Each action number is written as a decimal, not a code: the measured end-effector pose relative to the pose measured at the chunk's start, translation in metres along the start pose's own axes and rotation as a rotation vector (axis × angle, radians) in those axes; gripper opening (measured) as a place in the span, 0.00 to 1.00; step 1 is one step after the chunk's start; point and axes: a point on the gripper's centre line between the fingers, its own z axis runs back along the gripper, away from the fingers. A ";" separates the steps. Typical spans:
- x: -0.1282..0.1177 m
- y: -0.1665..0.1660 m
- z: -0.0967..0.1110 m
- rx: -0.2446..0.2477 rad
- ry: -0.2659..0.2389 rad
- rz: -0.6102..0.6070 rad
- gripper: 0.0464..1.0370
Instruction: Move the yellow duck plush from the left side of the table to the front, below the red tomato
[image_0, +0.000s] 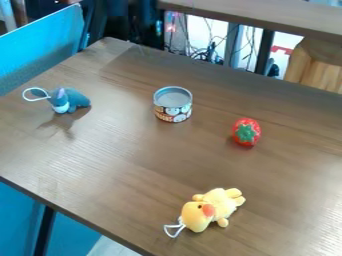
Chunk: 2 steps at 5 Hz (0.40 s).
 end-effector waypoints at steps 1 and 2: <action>-0.007 0.046 -0.014 0.076 0.073 0.047 0.96; -0.013 0.056 -0.029 0.082 0.174 0.065 0.96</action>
